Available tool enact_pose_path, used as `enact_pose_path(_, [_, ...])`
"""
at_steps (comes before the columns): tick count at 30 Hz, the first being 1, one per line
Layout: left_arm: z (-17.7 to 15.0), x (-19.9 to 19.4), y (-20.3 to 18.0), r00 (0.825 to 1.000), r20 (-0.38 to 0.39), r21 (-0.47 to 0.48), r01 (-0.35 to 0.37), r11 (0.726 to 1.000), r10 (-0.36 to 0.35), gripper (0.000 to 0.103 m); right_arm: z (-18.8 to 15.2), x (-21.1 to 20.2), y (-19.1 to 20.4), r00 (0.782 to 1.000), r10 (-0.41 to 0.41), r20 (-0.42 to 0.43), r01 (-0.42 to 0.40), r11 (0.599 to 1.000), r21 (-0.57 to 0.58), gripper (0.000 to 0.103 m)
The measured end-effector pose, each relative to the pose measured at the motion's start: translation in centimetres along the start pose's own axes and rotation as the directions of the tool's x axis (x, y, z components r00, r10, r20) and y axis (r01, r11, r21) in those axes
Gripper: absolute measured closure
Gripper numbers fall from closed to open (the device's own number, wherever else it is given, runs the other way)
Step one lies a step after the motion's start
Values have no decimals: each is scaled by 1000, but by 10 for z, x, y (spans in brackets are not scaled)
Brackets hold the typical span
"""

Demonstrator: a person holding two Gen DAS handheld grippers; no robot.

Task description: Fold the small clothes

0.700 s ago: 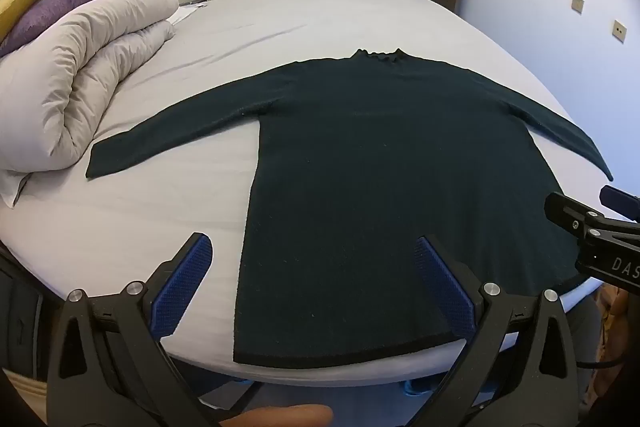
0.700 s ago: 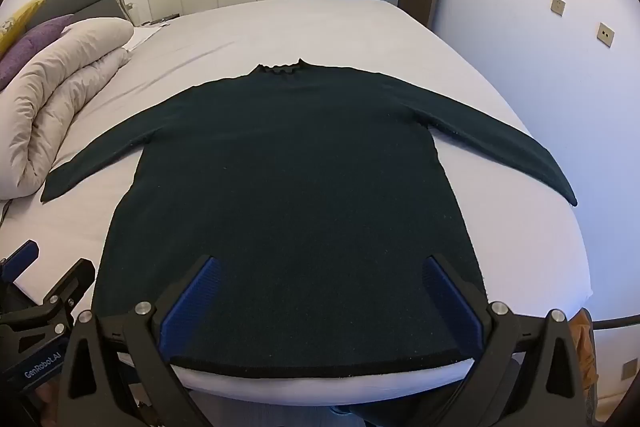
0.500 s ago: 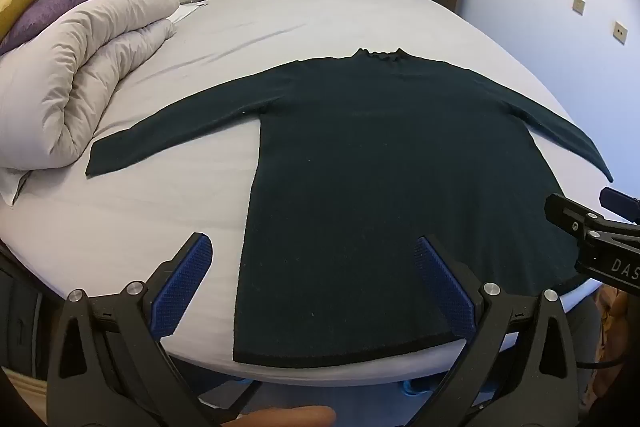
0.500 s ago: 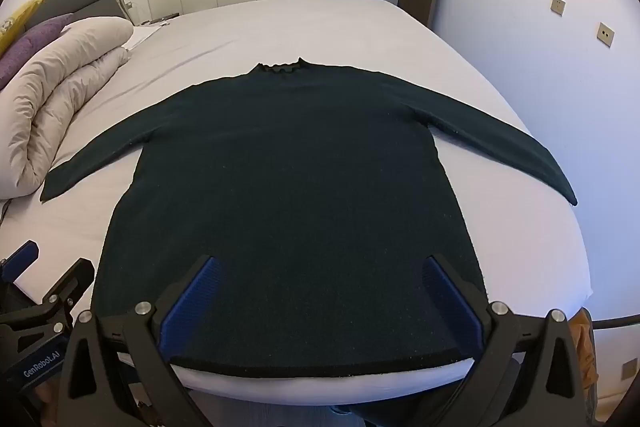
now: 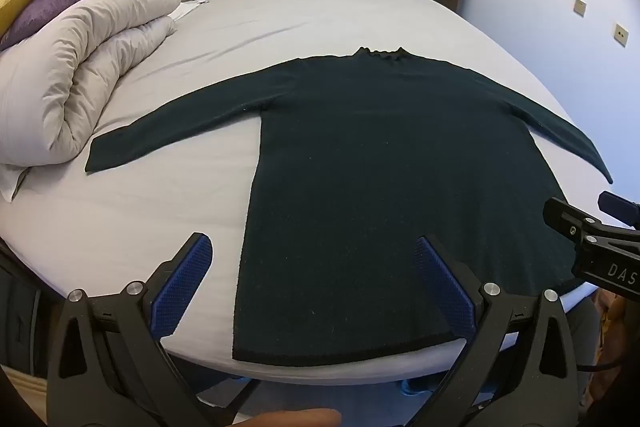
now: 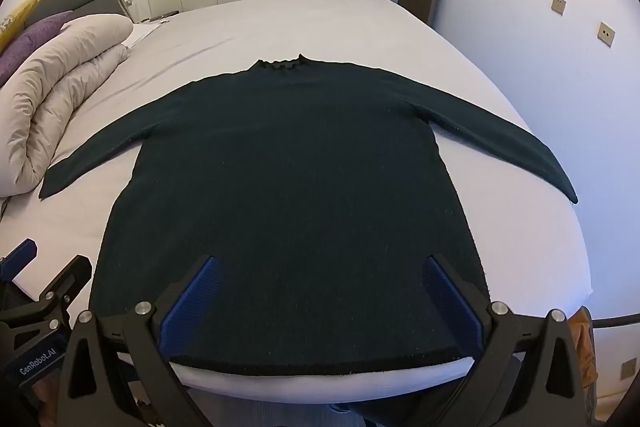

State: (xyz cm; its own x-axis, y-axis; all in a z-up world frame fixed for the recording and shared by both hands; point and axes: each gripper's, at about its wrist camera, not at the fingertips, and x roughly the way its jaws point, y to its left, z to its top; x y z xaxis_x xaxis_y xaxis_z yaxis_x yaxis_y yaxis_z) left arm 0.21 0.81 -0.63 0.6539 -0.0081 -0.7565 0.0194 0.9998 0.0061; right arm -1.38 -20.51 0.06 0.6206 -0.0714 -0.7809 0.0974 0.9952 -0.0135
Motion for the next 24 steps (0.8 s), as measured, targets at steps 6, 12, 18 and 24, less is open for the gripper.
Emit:
enact_pose_path(6, [1, 1, 0, 1000, -1, -2, -1, 1000, 1, 0, -1, 1, 0, 1000, 0, -2, 0, 1000, 0, 0])
enact_pose_path(12, [1, 1, 0, 1000, -1, -2, -1, 1000, 1, 0, -2, 4, -2, 1000, 0, -3, 0, 1000, 1, 0])
enact_pose_path(18, [1, 0, -1, 1000, -2, -3, -1, 1000, 1, 0, -5, 2, -3, 1000, 1, -3, -1, 1000, 0, 0])
enact_pose_path(24, [2, 0, -2, 1000, -3, -4, -1, 1000, 1, 0, -7, 5, 0, 1000, 2, -3, -2, 1000, 1, 0])
